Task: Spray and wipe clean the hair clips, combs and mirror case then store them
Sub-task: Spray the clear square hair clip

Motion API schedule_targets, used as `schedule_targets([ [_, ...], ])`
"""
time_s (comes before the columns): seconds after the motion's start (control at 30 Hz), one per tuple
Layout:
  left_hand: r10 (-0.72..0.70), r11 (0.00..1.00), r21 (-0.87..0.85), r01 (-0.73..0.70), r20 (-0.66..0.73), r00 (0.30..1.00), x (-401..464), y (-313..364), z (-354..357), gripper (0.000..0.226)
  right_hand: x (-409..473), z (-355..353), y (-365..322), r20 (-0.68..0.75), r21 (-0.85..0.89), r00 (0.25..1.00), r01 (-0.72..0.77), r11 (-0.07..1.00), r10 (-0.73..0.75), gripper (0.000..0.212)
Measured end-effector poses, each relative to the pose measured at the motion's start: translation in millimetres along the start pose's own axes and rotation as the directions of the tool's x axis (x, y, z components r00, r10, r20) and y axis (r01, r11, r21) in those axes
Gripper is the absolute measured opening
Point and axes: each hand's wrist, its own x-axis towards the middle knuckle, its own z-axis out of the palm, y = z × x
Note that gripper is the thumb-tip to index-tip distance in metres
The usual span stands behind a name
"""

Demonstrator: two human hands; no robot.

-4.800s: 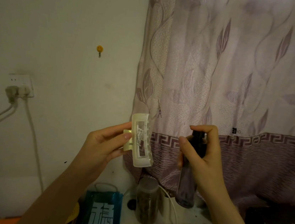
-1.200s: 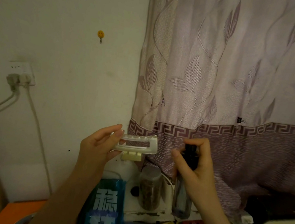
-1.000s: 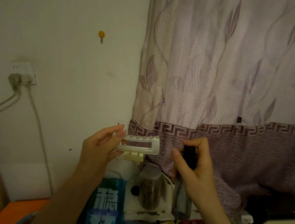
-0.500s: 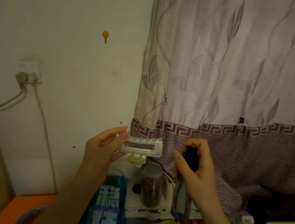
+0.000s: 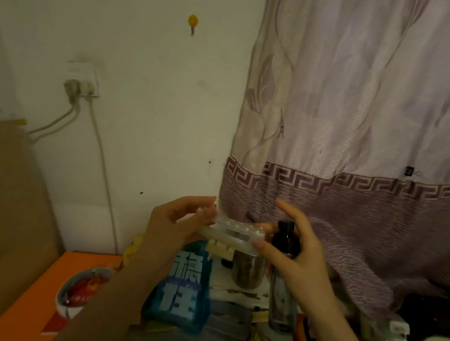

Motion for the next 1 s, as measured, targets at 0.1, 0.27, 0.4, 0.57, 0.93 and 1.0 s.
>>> schedule_targets([
  [0.1,-0.039,0.999,0.027,0.04,-0.026,0.999,-9,-7,-5,0.019,-4,6,9,0.046,-0.007,0.998,-0.047,0.999,0.047,0.061],
  [0.27,-0.117,0.992,0.04,0.121,-0.082,0.99,-24,-21,-15,0.018,-11,17,29,0.106,-0.015,0.99,-0.097,0.995,0.098,0.055],
  [0.4,-0.173,0.984,0.024,0.178,-0.141,0.975,-38,-32,-22,0.032,-18,27,47,0.151,0.068,0.976,-0.171,0.983,0.159,0.048],
  [0.57,-0.227,0.973,-0.008,0.23,-0.198,0.954,-55,-48,-36,0.046,-31,42,66,0.176,0.108,0.959,-0.245,0.963,0.224,0.047],
  [0.93,-0.333,0.943,-0.085,0.322,-0.305,0.892,-98,-82,-88,0.031,-64,89,98,0.249,0.093,0.905,-0.377,0.921,0.345,0.042],
  [1.0,-0.352,0.936,-0.088,0.342,-0.307,0.884,-103,-87,-99,0.026,-70,98,103,0.251,0.086,0.898,-0.394,0.915,0.363,0.04],
])
